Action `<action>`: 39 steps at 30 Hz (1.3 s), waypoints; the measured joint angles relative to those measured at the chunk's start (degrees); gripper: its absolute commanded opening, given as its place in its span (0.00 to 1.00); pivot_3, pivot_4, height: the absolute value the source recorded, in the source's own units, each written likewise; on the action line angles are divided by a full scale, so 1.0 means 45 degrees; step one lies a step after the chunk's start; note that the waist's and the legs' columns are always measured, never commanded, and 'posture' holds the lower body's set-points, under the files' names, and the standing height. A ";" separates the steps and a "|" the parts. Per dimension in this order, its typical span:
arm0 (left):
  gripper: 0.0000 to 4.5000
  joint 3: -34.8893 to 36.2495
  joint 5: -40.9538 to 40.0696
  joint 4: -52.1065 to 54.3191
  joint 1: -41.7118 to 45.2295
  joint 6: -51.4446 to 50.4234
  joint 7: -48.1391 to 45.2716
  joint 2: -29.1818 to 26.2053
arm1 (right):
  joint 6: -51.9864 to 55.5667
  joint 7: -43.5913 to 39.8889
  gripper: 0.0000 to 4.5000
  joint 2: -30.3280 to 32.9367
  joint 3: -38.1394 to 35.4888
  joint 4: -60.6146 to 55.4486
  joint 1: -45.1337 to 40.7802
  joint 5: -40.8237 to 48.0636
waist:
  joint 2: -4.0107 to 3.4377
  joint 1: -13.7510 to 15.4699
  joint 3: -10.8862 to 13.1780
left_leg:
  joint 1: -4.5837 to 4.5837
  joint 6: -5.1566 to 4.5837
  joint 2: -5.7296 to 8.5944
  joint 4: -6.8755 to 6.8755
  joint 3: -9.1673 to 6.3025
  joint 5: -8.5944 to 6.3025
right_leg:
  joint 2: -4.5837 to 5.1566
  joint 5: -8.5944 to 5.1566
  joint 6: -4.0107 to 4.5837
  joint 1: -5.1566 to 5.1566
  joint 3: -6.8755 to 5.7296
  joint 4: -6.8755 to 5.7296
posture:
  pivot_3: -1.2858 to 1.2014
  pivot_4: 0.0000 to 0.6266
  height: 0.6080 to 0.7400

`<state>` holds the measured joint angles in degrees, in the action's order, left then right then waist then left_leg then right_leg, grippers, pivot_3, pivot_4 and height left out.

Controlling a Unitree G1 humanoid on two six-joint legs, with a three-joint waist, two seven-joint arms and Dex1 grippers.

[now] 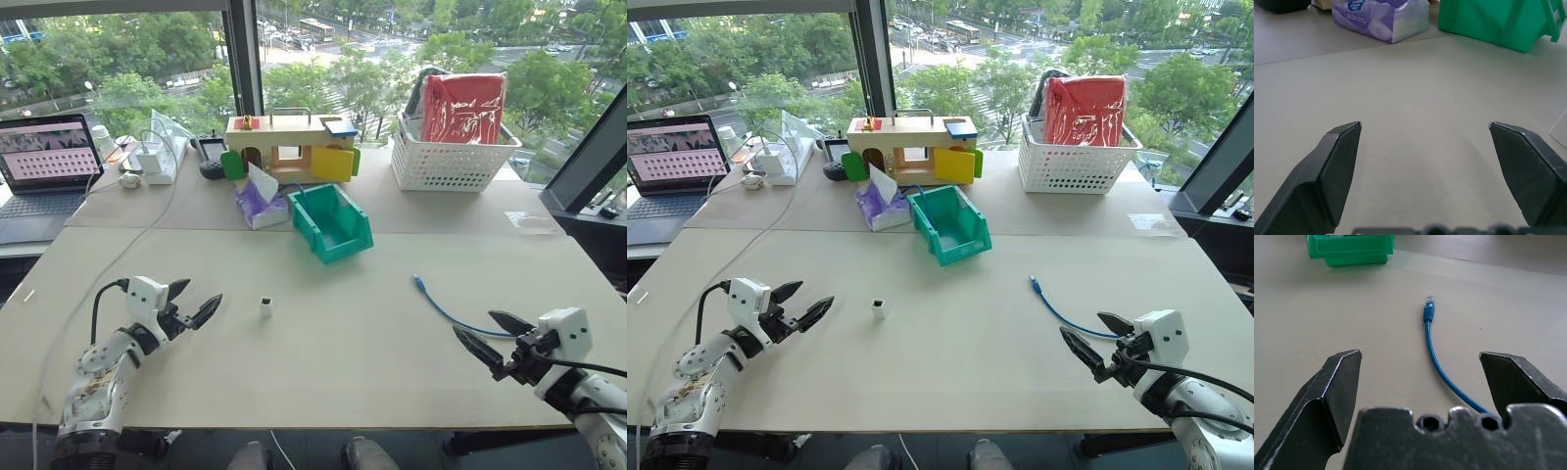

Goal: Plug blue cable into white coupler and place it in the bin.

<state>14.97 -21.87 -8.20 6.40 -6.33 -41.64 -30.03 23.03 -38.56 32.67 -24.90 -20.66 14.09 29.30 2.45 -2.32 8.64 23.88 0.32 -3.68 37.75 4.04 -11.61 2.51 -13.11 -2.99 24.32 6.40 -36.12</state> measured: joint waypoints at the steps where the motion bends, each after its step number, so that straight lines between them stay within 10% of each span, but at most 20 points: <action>1: 1.00 0.0000 0.0002 0.0000 0.0000 0.0000 0.0001 0.0000 | 0.0000 0.0000 0.99 0.0000 0.0000 0.0000 0.0000 0.0000 | 0.0000 -0.0001 0.0000 | 0.0000 0.0000 0.0000 0.0000 0.0000 0.0000 | 0.0000 0.0000 0.0000 0.0000 0.0000 0.0000 | 0.52 0.24 0.84; 11: 1.00 0.0419 -0.1204 0.0543 0.1752 -0.0707 -0.1434 -0.1335 | 0.2077 -0.0019 0.99 0.2432 0.1652 0.0342 -0.3172 -0.0424 | 0.0011 -0.0044 0.0004 | -0.0001 0.0000 -0.0005 0.0004 0.0004 0.0001 | 0.0001 0.0003 0.0036 0.0000 -0.0011 0.0004 | 0.52 0.24 0.84; 25: 1.00 -0.0541 -0.4989 0.3994 0.2432 -0.6280 -0.5243 -0.4220 | 0.1544 -0.1472 0.99 0.1852 0.5932 0.9434 -0.9980 -0.3429 | 0.0017 -0.0039 0.0022 | 0.0085 -0.0012 0.0004 0.0007 -0.0049 -0.0007 | -0.0010 0.0022 0.0088 0.0050 -0.0053 -0.0001 | 0.52 0.24 0.84; 39: 1.00 -0.0452 -0.5378 0.4753 0.2275 -0.7056 -0.5578 -0.4822 | -0.0583 -0.2524 0.05 0.1691 0.6575 1.0399 -1.0164 -0.4629 | 0.0025 -0.0016 0.0019 | 0.0038 -0.0010 0.0003 0.0021 -0.0060 -0.0005 | -0.0009 0.0000 0.0052 -0.0005 -0.0070 -0.0009 | 0.52 0.24 0.84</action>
<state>12.93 -46.07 13.19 16.64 -38.08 -66.74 -51.73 20.41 -49.92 40.28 4.68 26.13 -31.65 8.47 2.56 -2.40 8.73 24.05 0.27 -3.67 37.85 3.77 -11.63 2.47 -13.11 -2.76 24.30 6.09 -36.16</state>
